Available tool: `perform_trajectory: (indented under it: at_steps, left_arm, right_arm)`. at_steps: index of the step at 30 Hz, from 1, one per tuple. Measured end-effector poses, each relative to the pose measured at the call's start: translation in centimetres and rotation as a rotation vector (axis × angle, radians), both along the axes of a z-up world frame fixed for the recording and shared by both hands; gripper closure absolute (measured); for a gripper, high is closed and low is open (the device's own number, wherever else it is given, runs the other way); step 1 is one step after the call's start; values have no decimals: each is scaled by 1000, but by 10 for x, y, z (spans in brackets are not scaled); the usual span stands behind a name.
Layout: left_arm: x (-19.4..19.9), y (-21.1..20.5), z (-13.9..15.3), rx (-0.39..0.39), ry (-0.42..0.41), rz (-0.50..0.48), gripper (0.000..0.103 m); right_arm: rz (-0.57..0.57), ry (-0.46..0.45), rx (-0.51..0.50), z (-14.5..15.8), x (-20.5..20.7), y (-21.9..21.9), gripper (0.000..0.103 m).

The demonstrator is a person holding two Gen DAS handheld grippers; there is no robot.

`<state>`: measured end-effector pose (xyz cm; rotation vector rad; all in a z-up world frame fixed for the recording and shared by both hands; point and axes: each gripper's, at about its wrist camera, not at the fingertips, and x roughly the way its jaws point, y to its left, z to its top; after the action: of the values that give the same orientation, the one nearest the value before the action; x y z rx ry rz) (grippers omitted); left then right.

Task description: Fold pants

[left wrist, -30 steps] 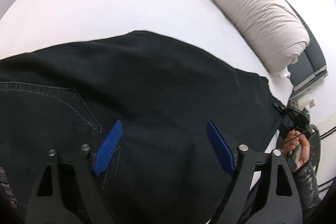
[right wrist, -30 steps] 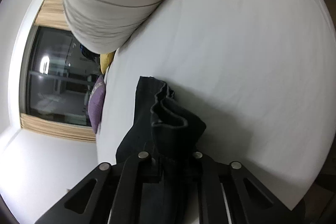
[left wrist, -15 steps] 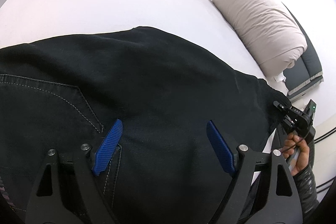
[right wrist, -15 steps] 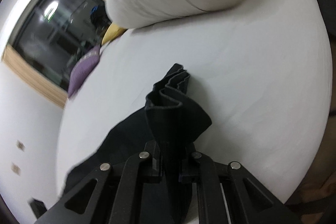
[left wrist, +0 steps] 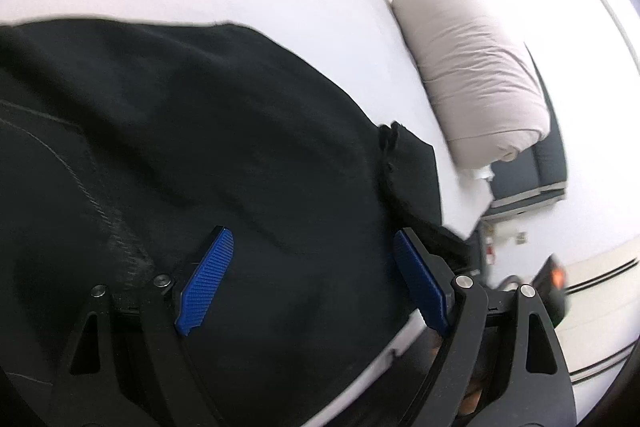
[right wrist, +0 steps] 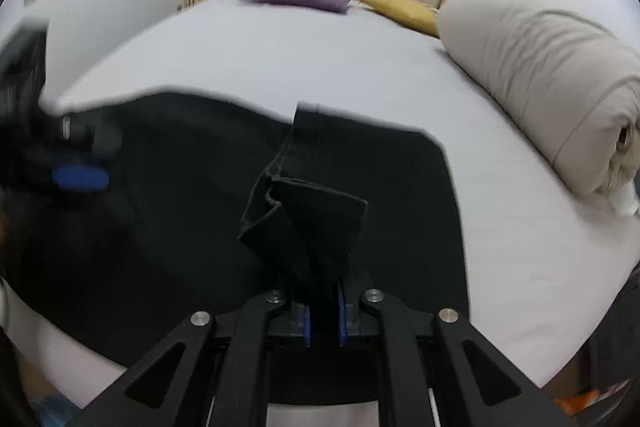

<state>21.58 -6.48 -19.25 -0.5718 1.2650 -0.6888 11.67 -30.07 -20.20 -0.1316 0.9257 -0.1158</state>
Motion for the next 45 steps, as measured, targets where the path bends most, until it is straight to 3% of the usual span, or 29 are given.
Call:
perform_trajectory:
  at_steps: [8, 13, 17, 18, 20, 23, 25, 33, 39, 45]
  left_arm:
    - [12, -26, -8, -107, 119, -22, 19]
    - [25, -41, 2, -145, 123, -55, 19]
    - [28, -42, -4, -132, 145, -93, 22]
    - [28, -40, -7, -137, 153, -96, 26]
    - [36, -28, -12, -116, 169, -97, 67]
    - [39, -13, -12, -78, 155, -91, 87]
    - [41, 1, -10, -71, 138, -87, 91]
    - [37, 31, 8, 1, 66, -61, 93]
    - [24, 51, -7, 61, 73, -30, 93]
    - [19, 36, -19, 101, 66, -25, 92]
  right_arm:
    - [66, -89, -113, 25, -12, 37, 92]
    - [151, -104, -202, 33, -21, 70, 92]
    - [221, -112, -214, 33, -26, 98, 92]
    - [239, -114, -212, 34, -27, 106, 92]
    - [282, -122, -213, 36, -29, 123, 92]
    - [324, -115, -215, 34, -28, 136, 92]
    - [343, -114, -211, 35, -28, 140, 92]
    - [429, -108, -198, 32, -21, 168, 92]
    - [471, -48, -177, 10, -9, 170, 92]
    - [507, 32, -158, -12, 2, 162, 87]
